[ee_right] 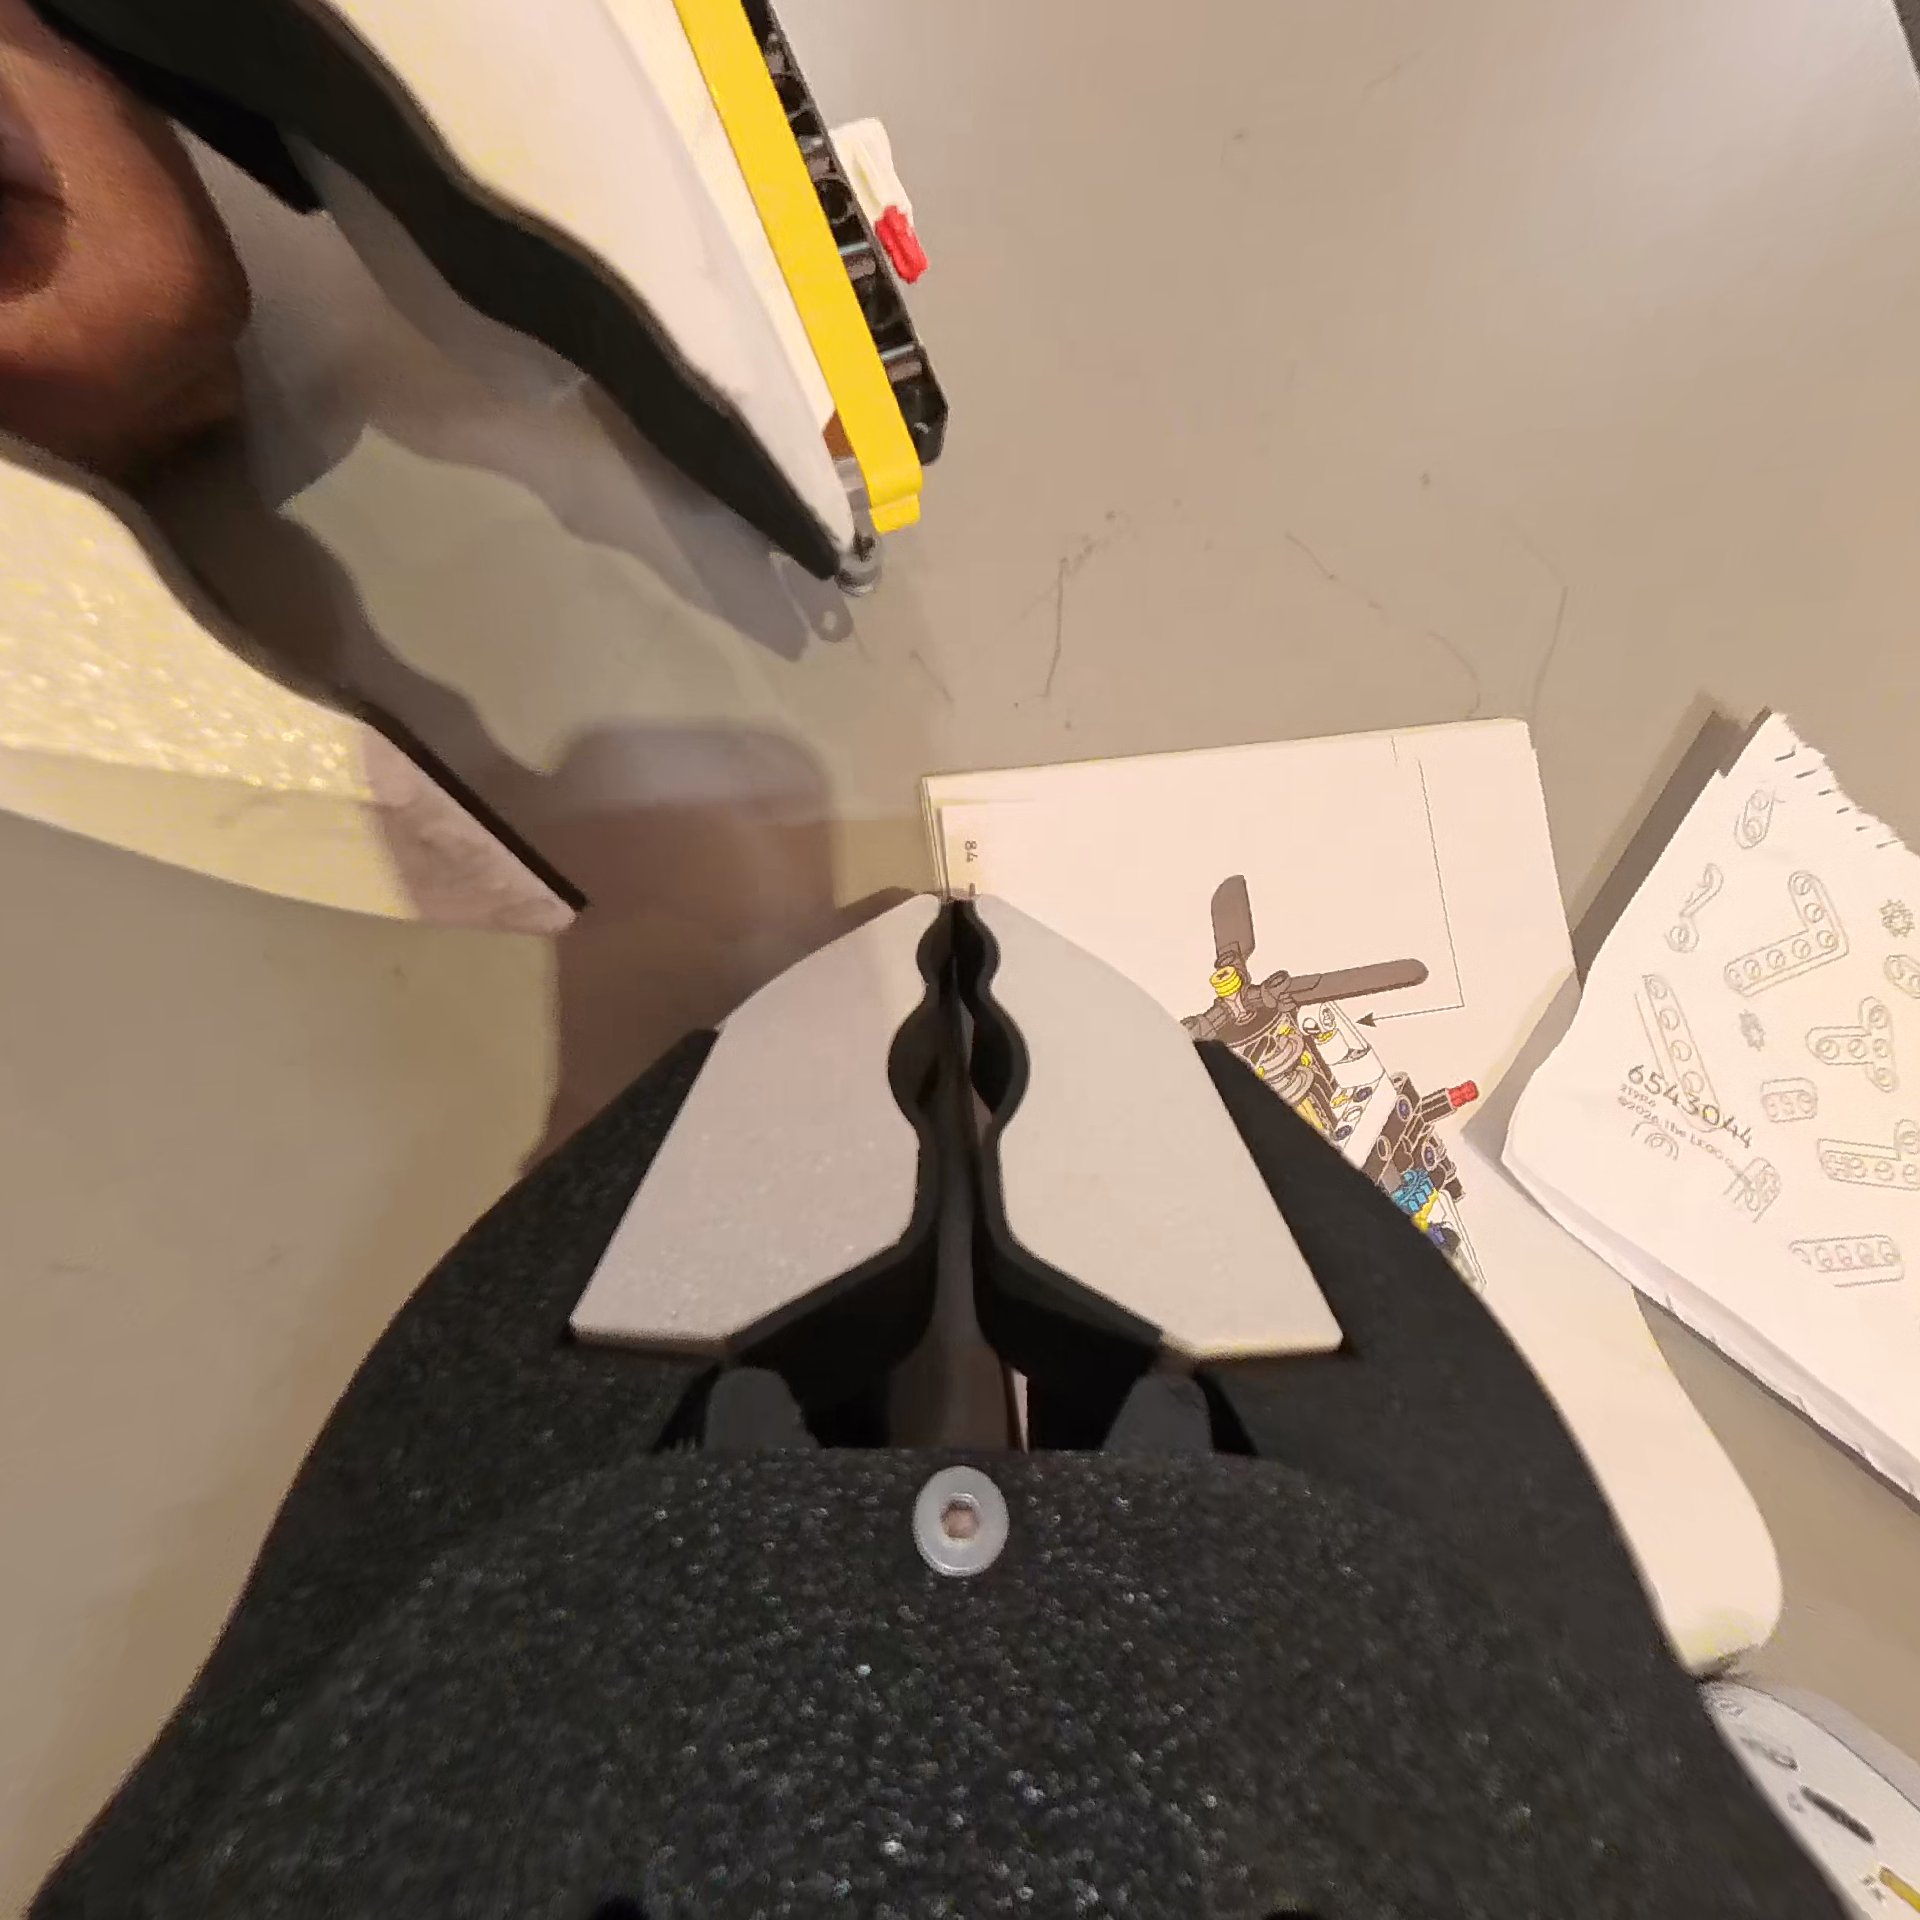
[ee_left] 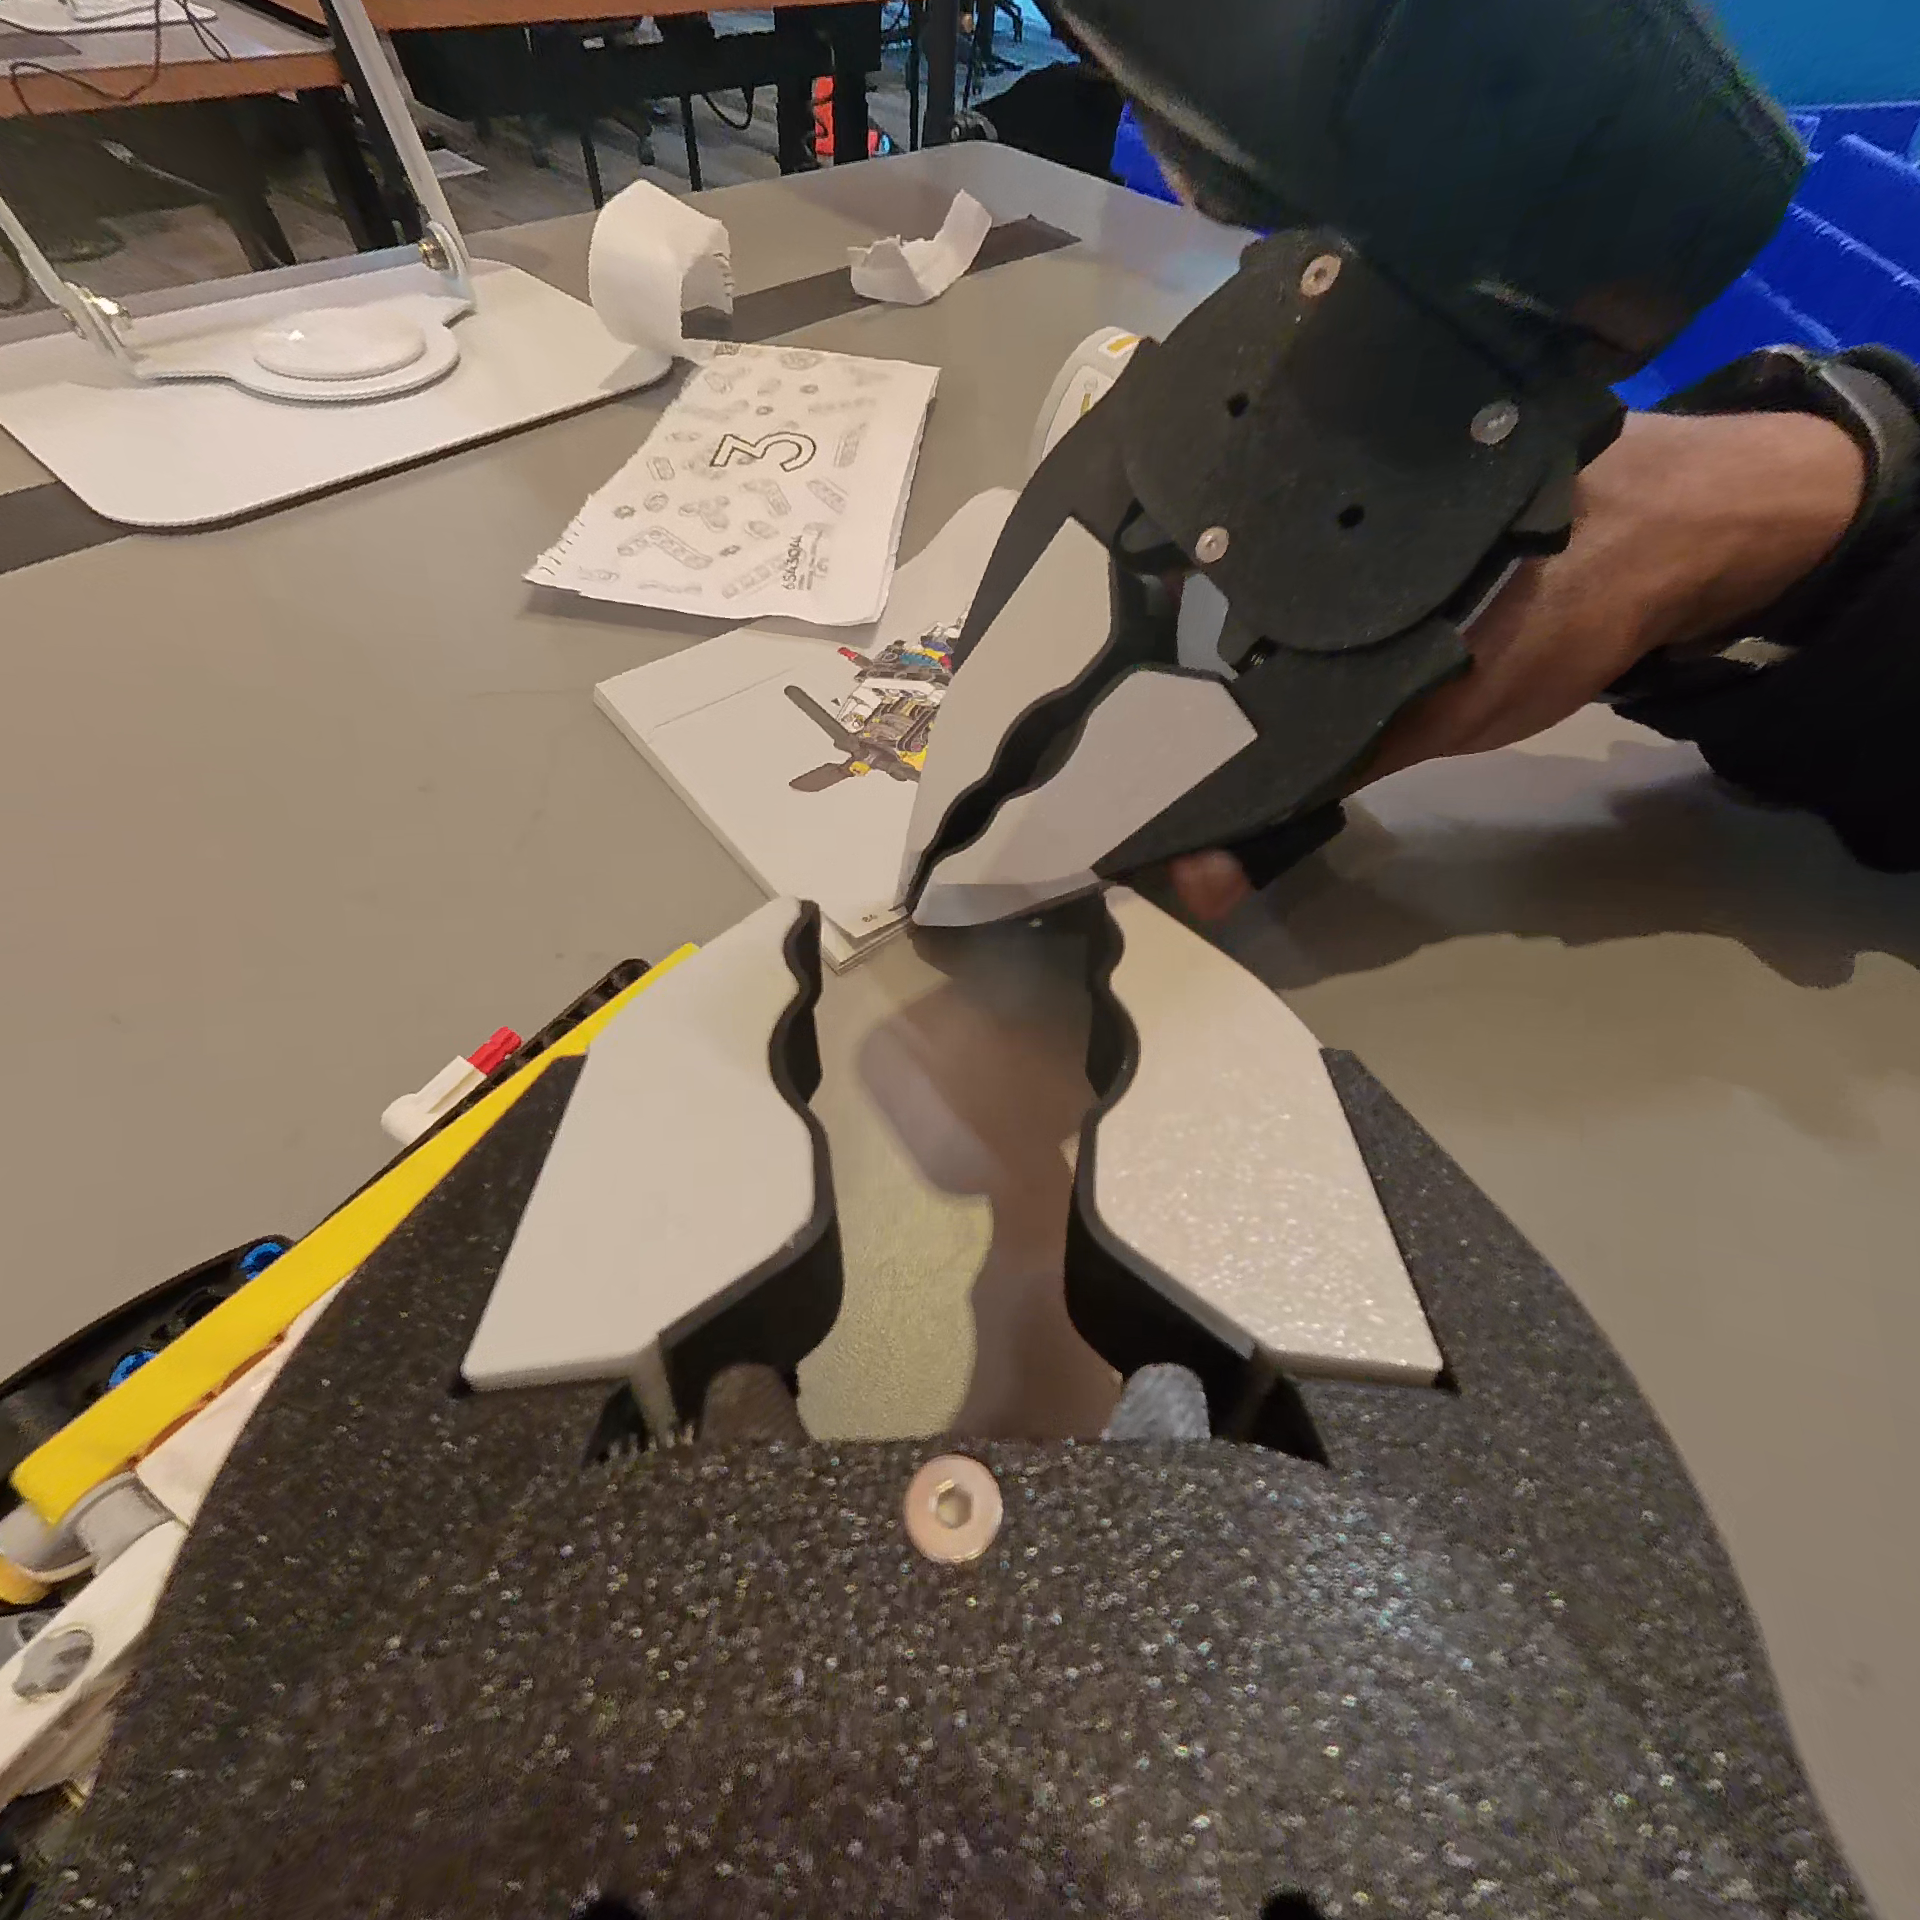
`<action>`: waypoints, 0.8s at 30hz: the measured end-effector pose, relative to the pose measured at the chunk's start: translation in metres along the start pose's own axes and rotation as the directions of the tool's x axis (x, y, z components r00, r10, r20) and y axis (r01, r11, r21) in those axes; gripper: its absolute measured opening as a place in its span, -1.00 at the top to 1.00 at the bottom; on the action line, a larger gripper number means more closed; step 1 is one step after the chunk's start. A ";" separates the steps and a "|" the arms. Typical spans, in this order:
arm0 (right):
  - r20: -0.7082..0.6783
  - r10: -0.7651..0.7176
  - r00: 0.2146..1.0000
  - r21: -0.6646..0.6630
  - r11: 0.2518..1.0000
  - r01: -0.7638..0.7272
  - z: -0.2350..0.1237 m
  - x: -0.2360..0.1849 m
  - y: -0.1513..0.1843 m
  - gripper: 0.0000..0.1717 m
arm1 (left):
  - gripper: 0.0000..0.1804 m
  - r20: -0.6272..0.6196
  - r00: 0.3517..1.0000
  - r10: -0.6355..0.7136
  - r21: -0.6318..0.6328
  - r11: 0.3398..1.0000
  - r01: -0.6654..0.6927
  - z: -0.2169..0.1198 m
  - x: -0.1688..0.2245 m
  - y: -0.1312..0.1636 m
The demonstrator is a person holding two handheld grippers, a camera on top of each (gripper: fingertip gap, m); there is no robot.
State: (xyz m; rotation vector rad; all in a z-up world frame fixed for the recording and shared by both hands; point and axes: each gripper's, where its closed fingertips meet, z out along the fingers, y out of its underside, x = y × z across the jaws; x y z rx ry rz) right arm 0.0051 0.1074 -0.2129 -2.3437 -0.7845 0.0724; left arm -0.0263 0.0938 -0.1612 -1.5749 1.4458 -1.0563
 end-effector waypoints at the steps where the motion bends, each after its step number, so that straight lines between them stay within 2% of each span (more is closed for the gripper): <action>1: -0.002 0.008 1.000 0.001 1.000 -0.008 0.000 0.000 0.000 1.00 | 0.44 0.001 1.000 0.004 -0.009 1.000 -0.004 0.001 0.000 0.001; 12: -0.074 0.061 0.995 0.042 0.997 -0.058 -0.017 0.008 0.000 1.00 | 0.46 0.032 0.998 0.062 -0.088 0.994 -0.059 0.013 0.000 0.005; 19: -0.079 0.044 0.996 0.037 0.998 -0.041 -0.016 0.007 0.003 1.00 | 0.46 0.041 0.997 0.061 -0.158 0.986 -0.054 0.022 -0.001 0.012; 22: -0.100 -0.003 0.995 0.052 0.999 0.008 -0.015 0.007 -0.002 1.00 | 0.47 0.044 0.998 0.042 -0.136 0.990 -0.036 0.021 0.000 0.008; 24: -0.092 -0.046 0.995 0.062 0.997 0.051 -0.013 0.005 -0.008 0.87 | 0.47 0.053 0.998 0.045 -0.117 0.992 -0.039 0.019 -0.001 0.005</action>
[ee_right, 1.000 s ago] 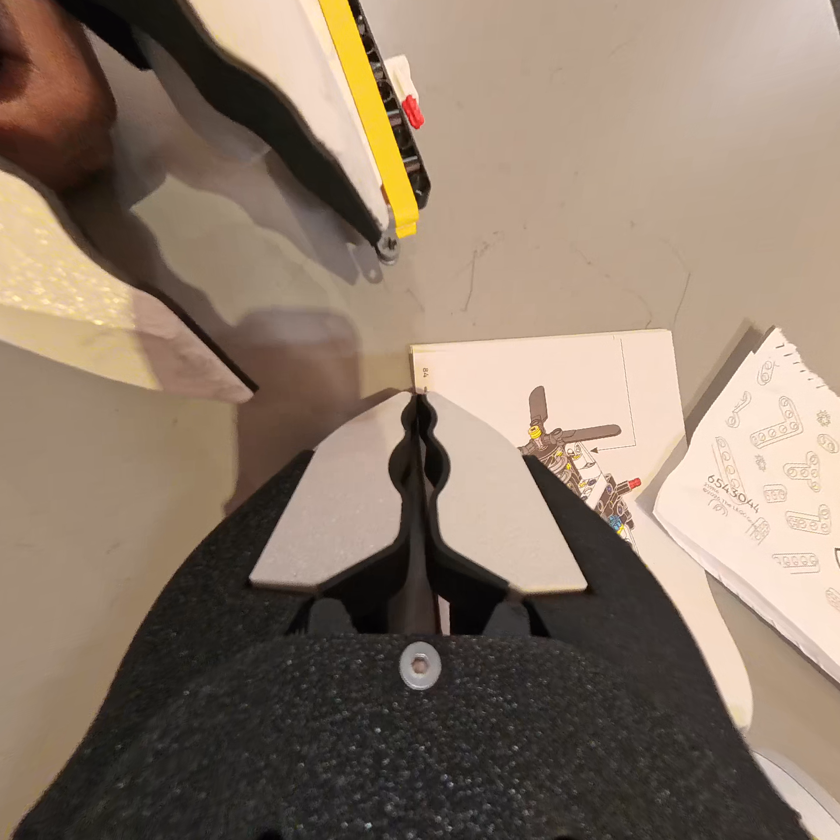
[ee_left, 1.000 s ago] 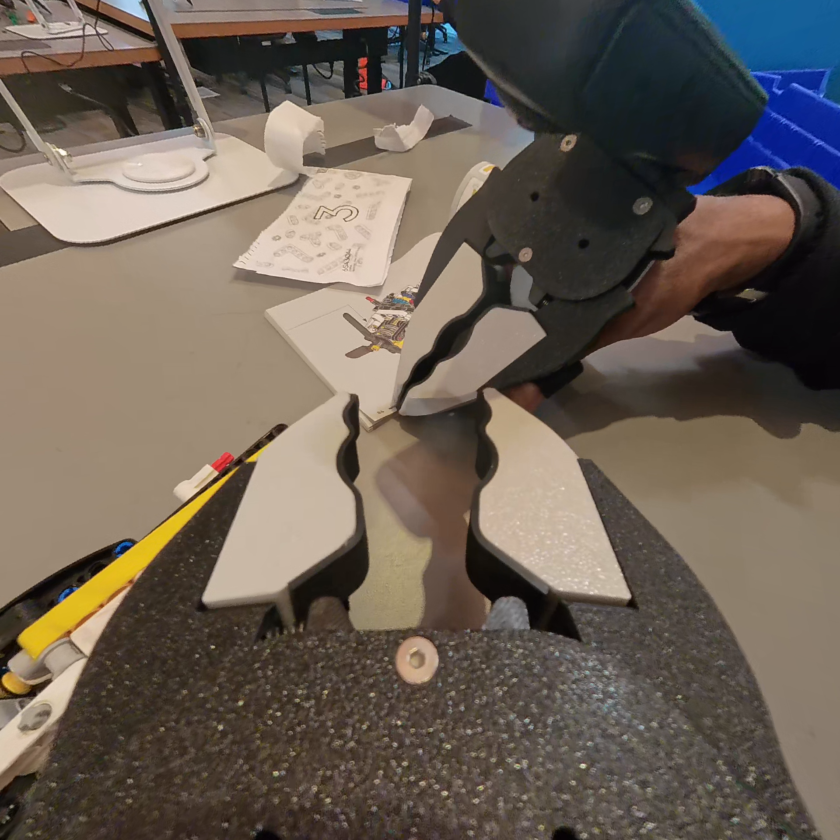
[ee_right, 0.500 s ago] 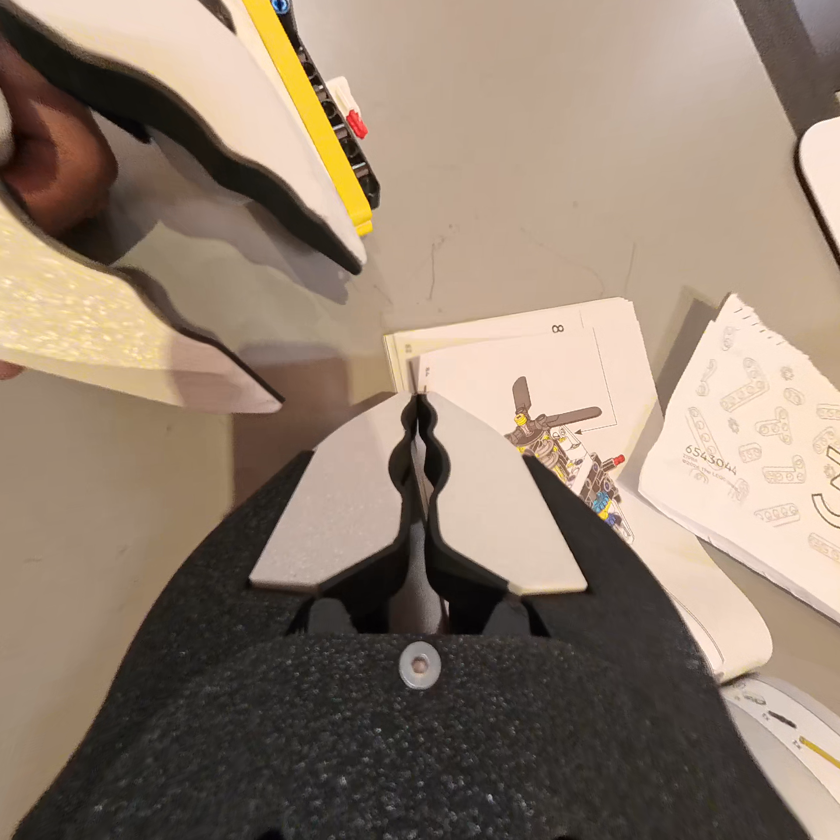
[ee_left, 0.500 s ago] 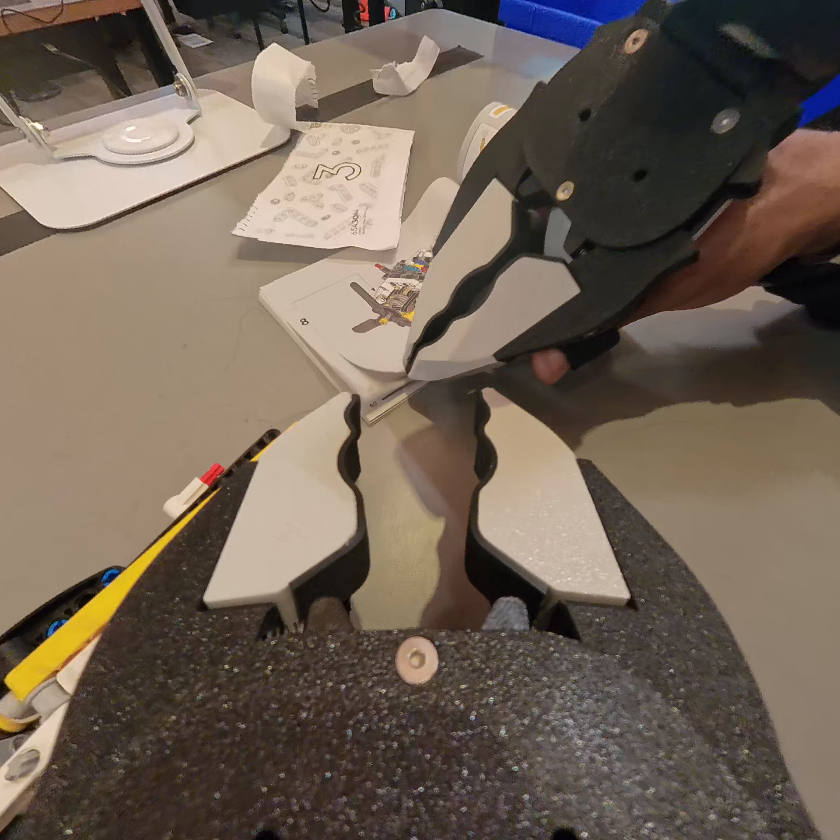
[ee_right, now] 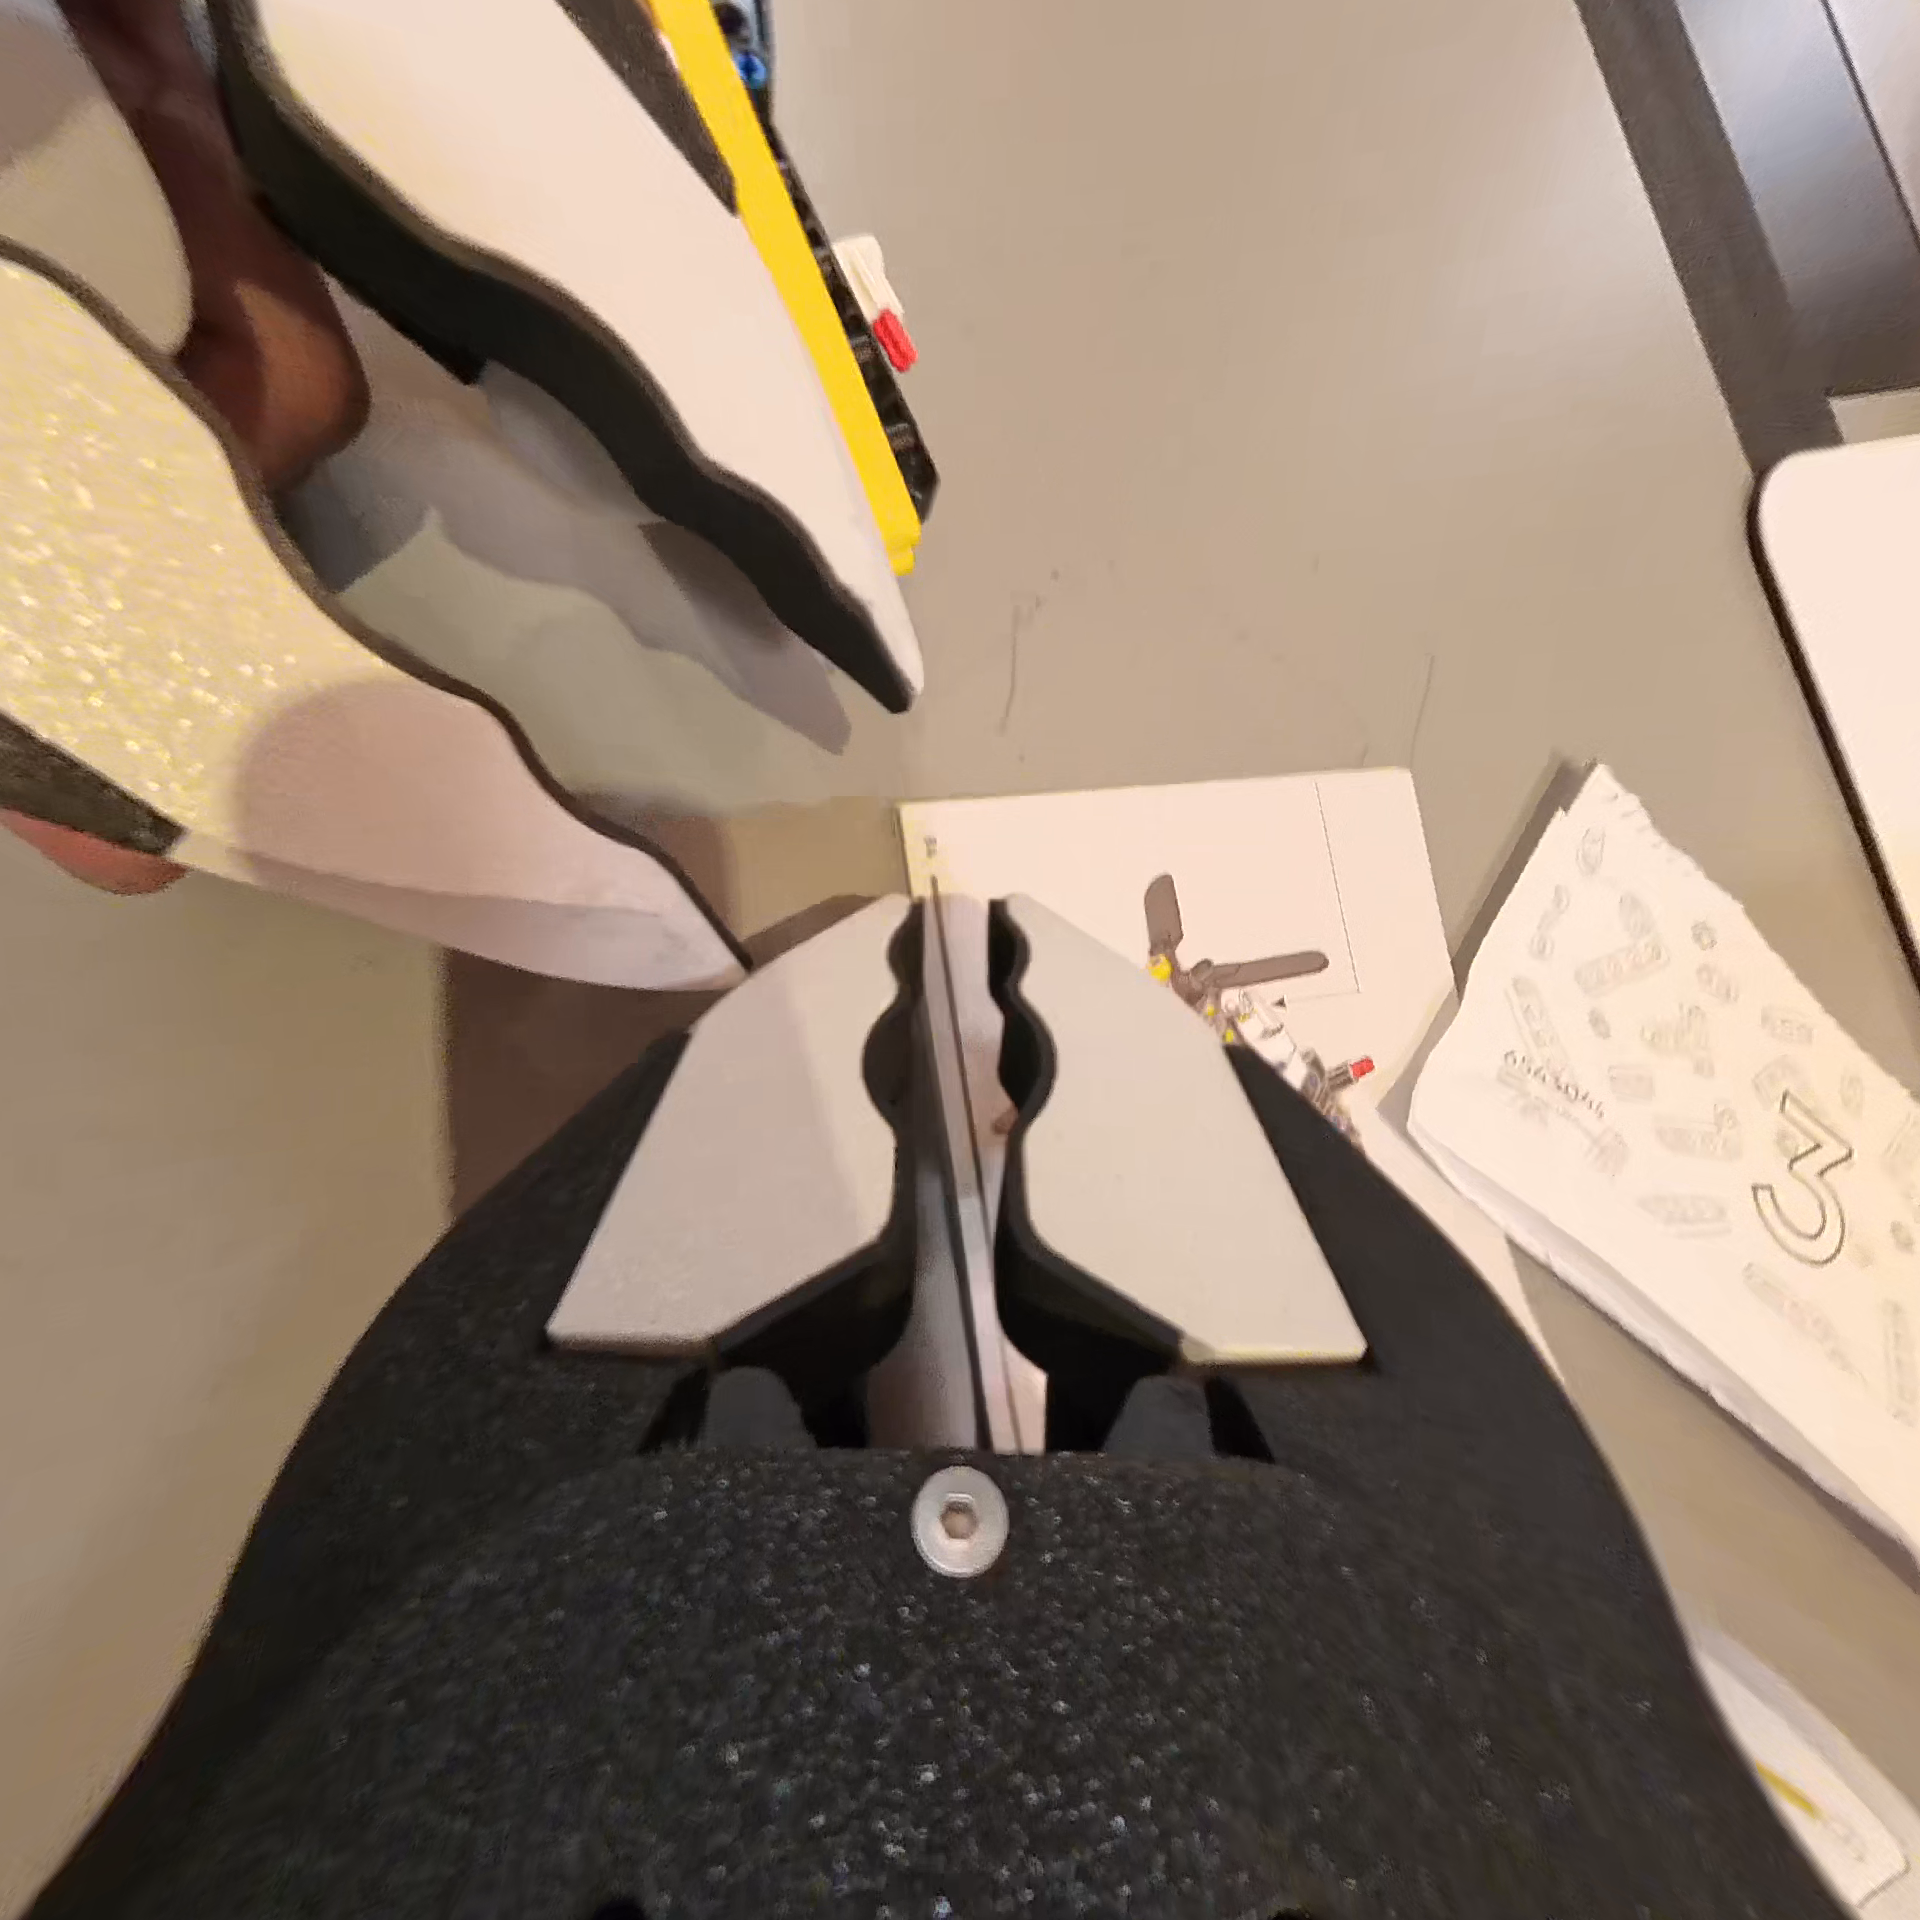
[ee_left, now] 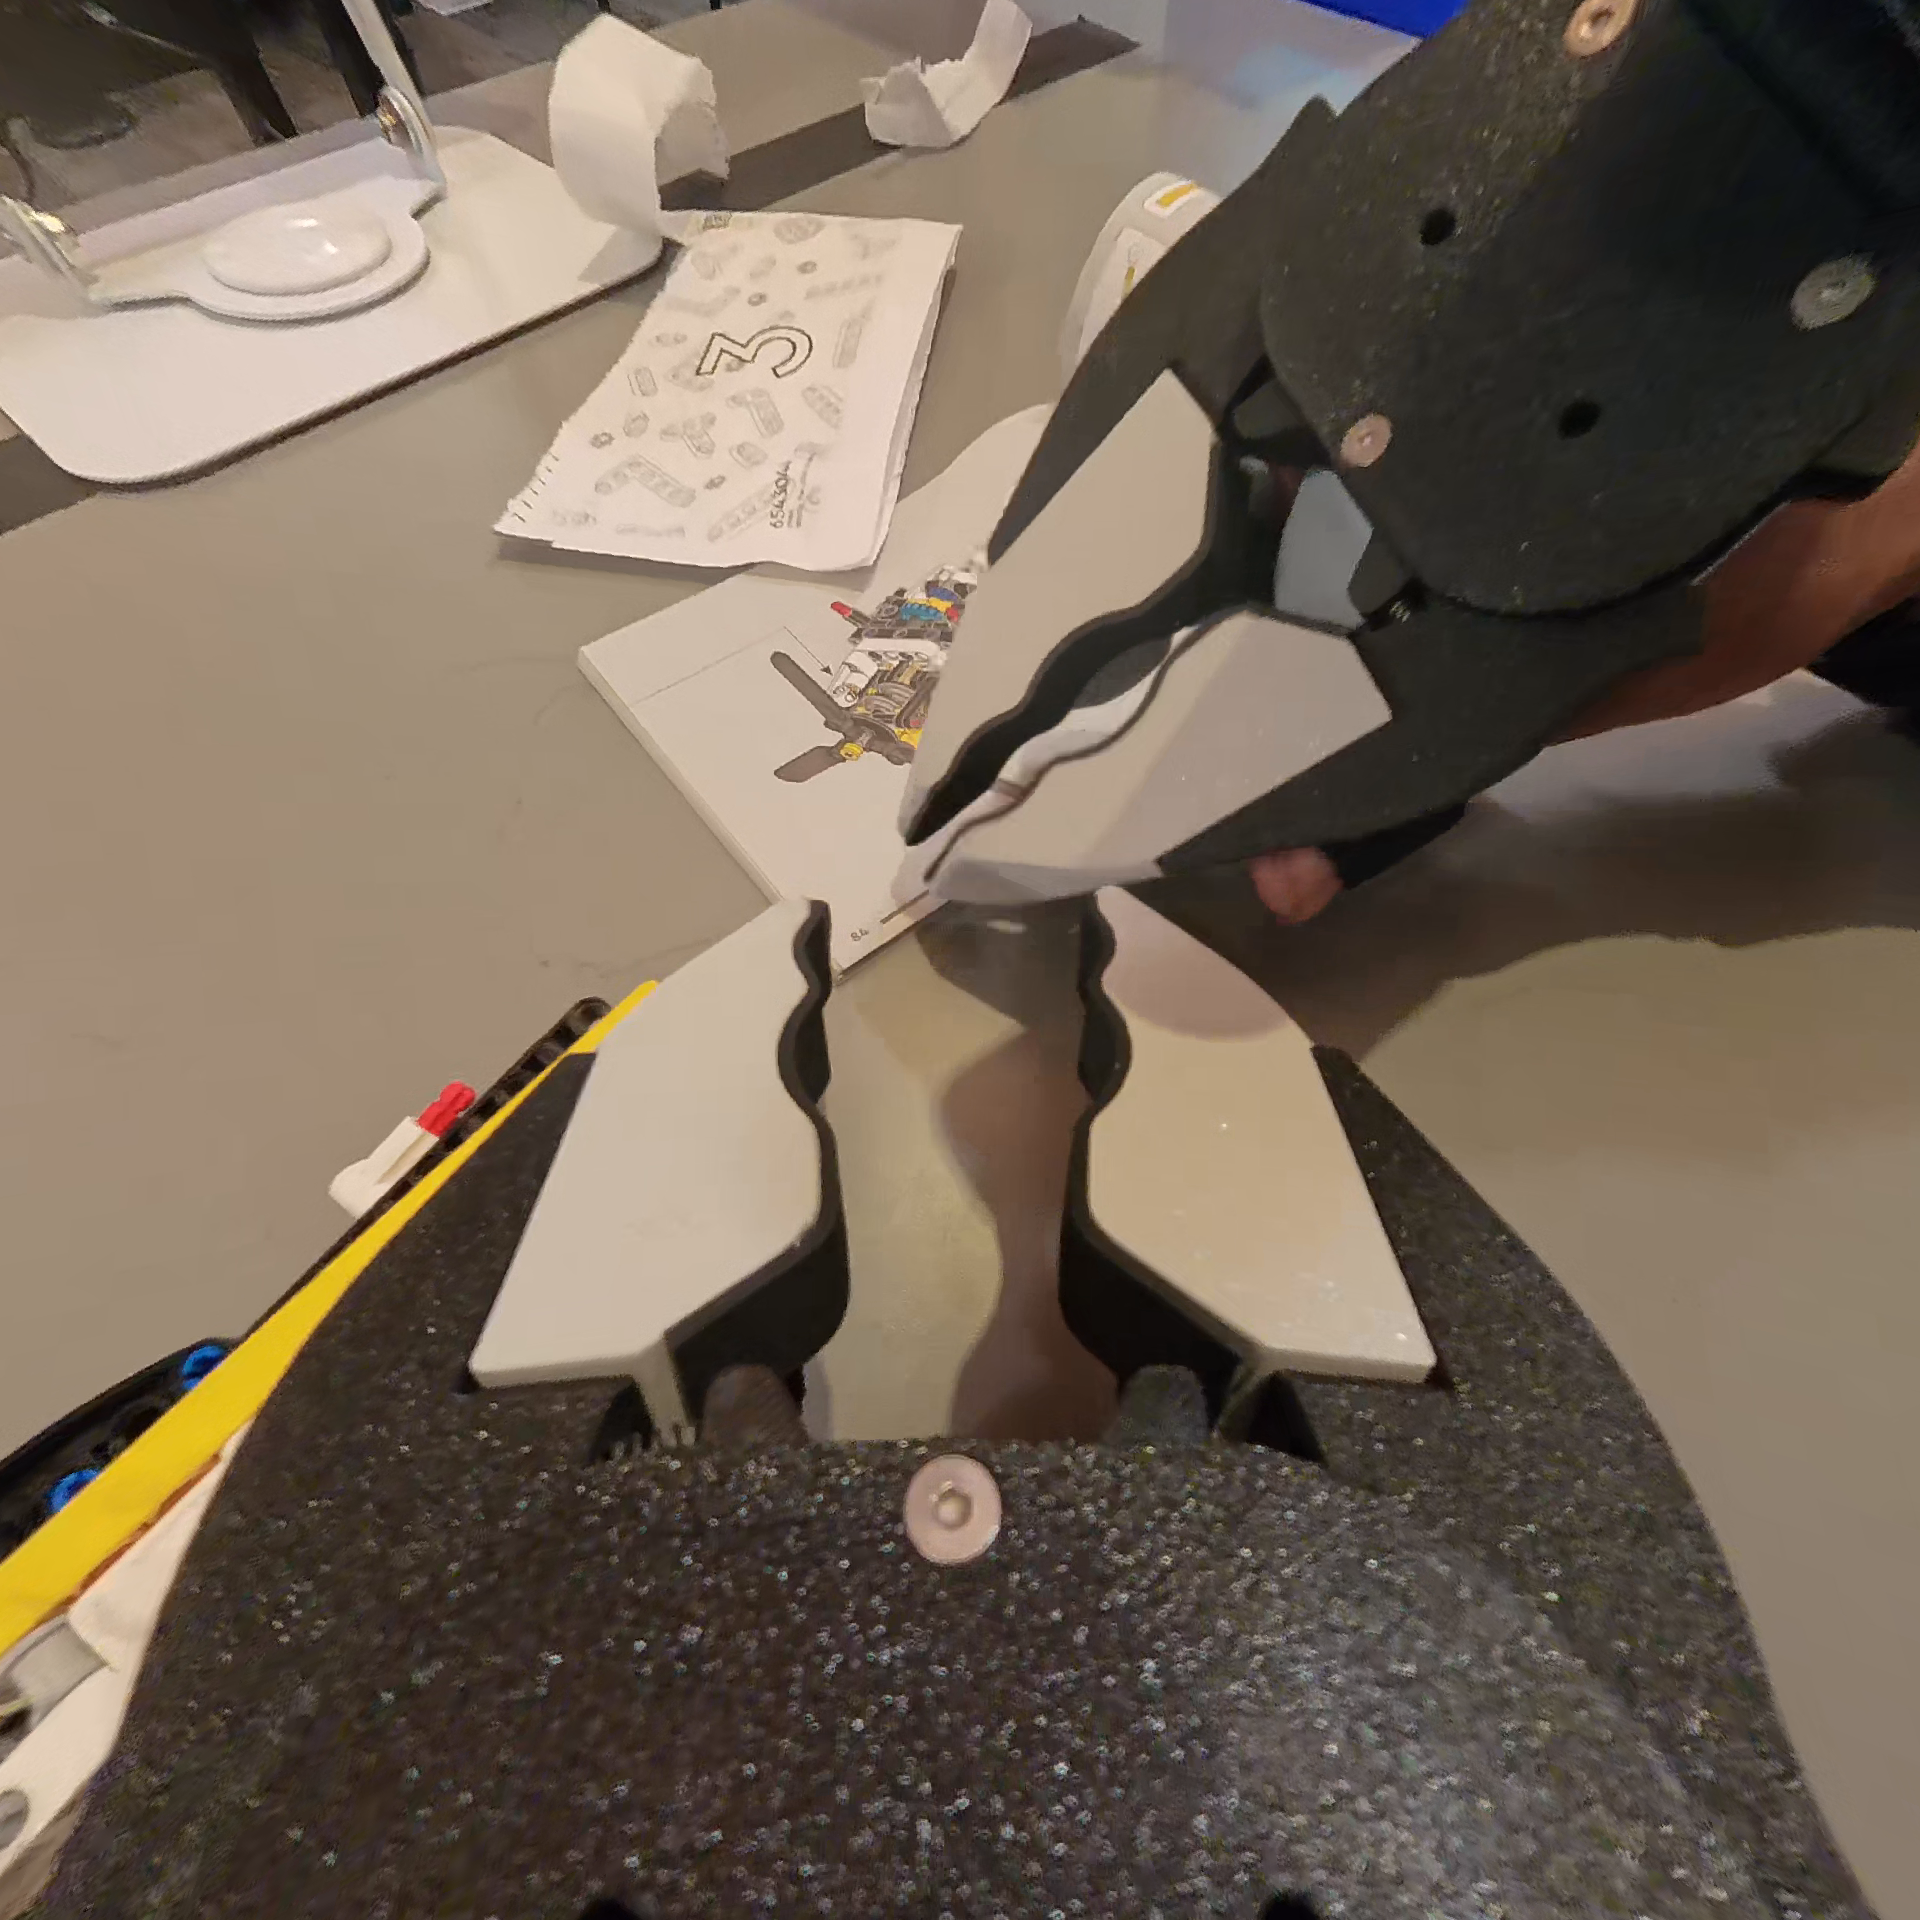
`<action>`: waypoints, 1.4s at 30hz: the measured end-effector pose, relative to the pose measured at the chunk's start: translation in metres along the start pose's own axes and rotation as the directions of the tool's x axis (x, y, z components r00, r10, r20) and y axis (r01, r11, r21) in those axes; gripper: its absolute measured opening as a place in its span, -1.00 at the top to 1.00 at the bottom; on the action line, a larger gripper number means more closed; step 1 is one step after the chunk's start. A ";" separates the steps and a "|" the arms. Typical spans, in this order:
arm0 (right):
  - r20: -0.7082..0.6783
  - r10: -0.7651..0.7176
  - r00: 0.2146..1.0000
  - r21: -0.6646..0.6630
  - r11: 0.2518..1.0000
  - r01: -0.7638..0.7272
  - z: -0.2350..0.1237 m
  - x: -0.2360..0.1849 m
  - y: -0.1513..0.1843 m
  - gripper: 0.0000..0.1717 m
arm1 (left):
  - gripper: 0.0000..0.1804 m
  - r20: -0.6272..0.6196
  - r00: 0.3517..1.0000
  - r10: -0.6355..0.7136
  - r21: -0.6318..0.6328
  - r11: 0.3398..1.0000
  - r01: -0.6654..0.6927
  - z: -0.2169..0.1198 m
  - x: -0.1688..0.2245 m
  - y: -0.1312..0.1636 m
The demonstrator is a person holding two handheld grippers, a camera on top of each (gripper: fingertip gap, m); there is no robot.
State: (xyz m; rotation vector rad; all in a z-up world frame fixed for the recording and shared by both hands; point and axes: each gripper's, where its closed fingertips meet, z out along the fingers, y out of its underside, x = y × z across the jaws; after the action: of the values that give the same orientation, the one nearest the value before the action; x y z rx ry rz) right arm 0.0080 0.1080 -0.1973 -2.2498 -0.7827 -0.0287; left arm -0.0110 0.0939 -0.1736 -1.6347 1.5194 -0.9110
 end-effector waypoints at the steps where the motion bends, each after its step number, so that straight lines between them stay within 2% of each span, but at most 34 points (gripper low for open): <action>1: 0.005 -0.017 1.000 -0.002 1.000 0.017 0.002 0.000 -0.002 0.82 | 0.49 0.009 1.000 -0.003 0.011 1.000 0.003 -0.002 -0.002 -0.001; 3: 0.023 -0.043 0.999 -0.001 0.999 0.043 0.006 0.000 -0.007 0.70 | 0.50 0.020 1.000 -0.018 0.039 0.999 0.017 -0.008 -0.006 -0.004; 8: 0.109 -0.055 0.992 -0.034 0.998 0.060 0.017 -0.008 -0.005 0.60 | 0.51 0.041 0.997 -0.062 0.107 0.993 0.058 -0.026 -0.019 -0.009; 13: 0.123 -0.038 0.992 -0.071 0.996 0.047 0.022 -0.003 -0.004 0.71 | 0.51 0.041 0.995 -0.090 0.122 0.989 0.084 -0.033 -0.027 -0.007; 17: 0.137 -0.018 0.990 -0.076 0.997 0.028 0.021 -0.007 -0.002 0.87 | 0.51 0.036 0.995 -0.091 0.124 0.989 0.086 -0.035 -0.029 -0.007; 27: 0.149 0.041 0.988 -0.060 0.998 -0.032 0.017 -0.008 0.002 0.99 | 0.51 0.006 0.997 -0.081 0.097 0.992 0.080 -0.029 -0.021 -0.003; 42: 0.069 0.093 0.993 -0.035 0.995 -0.090 0.005 0.003 -0.002 1.00 | 0.51 -0.028 0.998 -0.048 0.057 0.997 0.050 -0.021 -0.009 0.003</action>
State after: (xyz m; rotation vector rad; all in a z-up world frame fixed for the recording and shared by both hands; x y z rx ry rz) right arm 0.0084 0.1144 -0.1988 -2.3252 -0.7196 0.0827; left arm -0.0310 0.1024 -0.1660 -1.6312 1.4631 -0.9976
